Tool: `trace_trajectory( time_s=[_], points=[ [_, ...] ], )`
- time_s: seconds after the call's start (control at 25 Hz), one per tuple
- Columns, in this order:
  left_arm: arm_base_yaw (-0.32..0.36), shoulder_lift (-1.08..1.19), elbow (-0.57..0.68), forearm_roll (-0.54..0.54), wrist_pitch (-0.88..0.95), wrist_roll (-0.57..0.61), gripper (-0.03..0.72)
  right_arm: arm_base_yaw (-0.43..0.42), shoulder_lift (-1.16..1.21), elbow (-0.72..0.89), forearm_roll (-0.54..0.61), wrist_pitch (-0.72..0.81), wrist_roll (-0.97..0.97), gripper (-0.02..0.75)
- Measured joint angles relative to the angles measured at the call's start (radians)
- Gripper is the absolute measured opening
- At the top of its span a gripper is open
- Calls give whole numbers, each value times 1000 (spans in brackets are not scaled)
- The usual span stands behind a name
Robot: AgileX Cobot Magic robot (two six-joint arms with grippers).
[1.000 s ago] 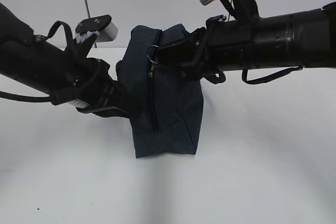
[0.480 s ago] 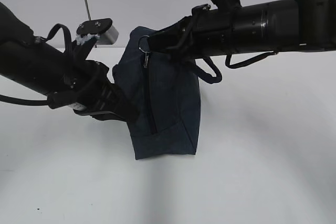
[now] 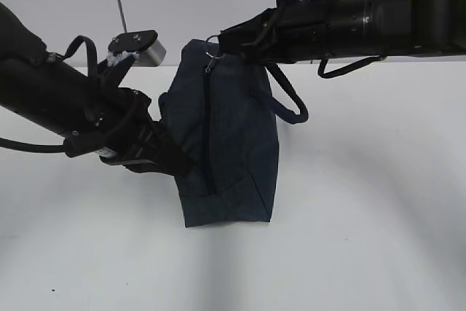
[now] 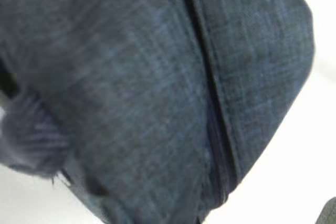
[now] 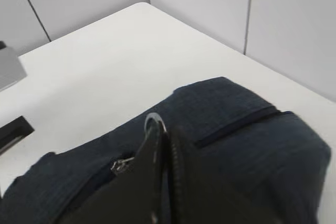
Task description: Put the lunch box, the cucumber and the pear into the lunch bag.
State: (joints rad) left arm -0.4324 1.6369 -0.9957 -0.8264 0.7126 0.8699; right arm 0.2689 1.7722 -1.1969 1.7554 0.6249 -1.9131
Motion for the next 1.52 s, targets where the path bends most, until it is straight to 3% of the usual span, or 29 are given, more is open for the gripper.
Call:
trace_trajectory(
  time_s=[0.32,0.8,1.08,1.2,1.44,1.52],
  points=[
    [0,0,0,16,91,0,-10,-96,45,-51,12,-13,2,6],
    [0,0,0,19,194,0,-12,-113,222,-228,1,-9,51,6],
    [0,0,0,19,201,-16,0,-124,249,-250,-33,18,104,6],
    [0,0,0,19,223,-34,90,-126,249,-251,-50,27,126,6],
    [0,-3,-27,44,259,-83,456,-127,251,-254,-56,61,135,6],
    [0,-13,-53,77,265,-88,496,-128,251,-256,-67,62,144,6]
  ],
)
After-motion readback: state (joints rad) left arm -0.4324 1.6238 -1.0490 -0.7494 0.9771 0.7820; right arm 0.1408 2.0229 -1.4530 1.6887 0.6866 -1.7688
